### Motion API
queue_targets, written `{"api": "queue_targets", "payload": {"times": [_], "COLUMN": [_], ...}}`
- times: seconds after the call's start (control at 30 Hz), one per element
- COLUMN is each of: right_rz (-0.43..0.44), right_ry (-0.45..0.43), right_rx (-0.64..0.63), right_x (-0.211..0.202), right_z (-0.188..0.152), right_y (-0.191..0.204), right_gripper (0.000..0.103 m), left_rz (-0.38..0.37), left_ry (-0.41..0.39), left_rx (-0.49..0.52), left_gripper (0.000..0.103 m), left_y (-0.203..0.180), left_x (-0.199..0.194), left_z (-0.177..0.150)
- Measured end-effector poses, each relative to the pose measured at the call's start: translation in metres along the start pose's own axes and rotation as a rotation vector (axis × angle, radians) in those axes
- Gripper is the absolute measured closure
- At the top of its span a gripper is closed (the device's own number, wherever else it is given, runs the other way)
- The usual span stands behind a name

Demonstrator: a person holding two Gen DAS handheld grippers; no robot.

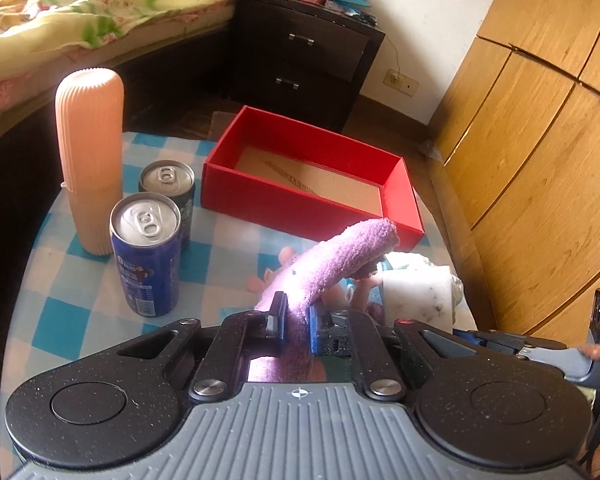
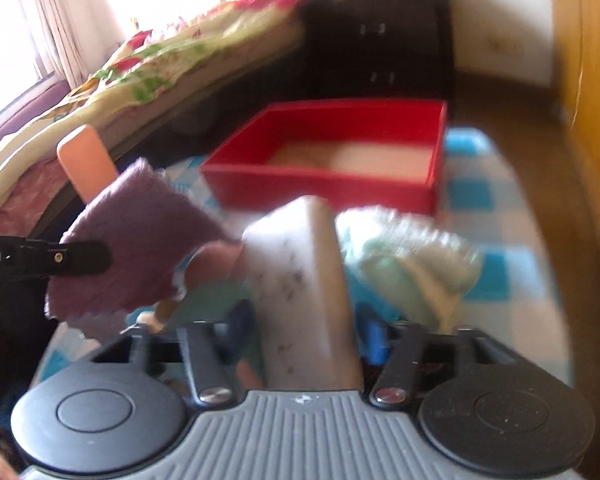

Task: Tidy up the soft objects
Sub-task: 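Grasp the purple towel with the left gripper while the right gripper grasps the white soap, then lift the purple towel and white soap and carry both toward the red box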

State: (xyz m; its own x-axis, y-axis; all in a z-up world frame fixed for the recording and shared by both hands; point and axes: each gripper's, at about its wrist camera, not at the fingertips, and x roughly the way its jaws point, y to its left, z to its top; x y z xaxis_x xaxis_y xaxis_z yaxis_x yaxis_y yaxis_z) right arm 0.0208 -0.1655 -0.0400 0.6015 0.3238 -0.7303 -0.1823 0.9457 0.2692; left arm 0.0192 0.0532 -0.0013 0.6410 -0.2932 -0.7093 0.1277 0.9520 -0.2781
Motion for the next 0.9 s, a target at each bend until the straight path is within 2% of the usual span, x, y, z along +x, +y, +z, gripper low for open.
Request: {"api": "queue_targets", "payload": {"times": [0.07,0.13,0.2,0.47,0.9], "right_rz": [0.017,0.050,0.083,0.142,0.158], "right_ry": [0.005,-0.006,-0.015,-0.039,-0.097], "right_rx": [0.034,0.047,0.048,0.071,0.088], "right_x": [-0.003,-0.011,-0.018,-0.027,-0.051], "right_z": [0.001,0.003,0.004,0.010,0.017], "right_y": [-0.004,-0.006,-0.004,-0.003,-0.001], "right_gripper": [0.086,0.098,0.103,0.103,0.103], "left_rz": [0.001,-0.003,-0.004,-0.009,-0.012], "left_ry": [0.003,0.009,0.011,0.013,-0.016], "left_rx": [0.003,0.003,0.005,0.027,0.053], "left_gripper": [0.094,0.093,0.093,0.092,0.093], "left_y": [-0.001,-0.002,-0.004,-0.013,-0.033], "left_x": [0.001,0.003,0.004,0.004,-0.006], "left_z": [-0.001,-0.001,-0.001,-0.003,-0.001]}}
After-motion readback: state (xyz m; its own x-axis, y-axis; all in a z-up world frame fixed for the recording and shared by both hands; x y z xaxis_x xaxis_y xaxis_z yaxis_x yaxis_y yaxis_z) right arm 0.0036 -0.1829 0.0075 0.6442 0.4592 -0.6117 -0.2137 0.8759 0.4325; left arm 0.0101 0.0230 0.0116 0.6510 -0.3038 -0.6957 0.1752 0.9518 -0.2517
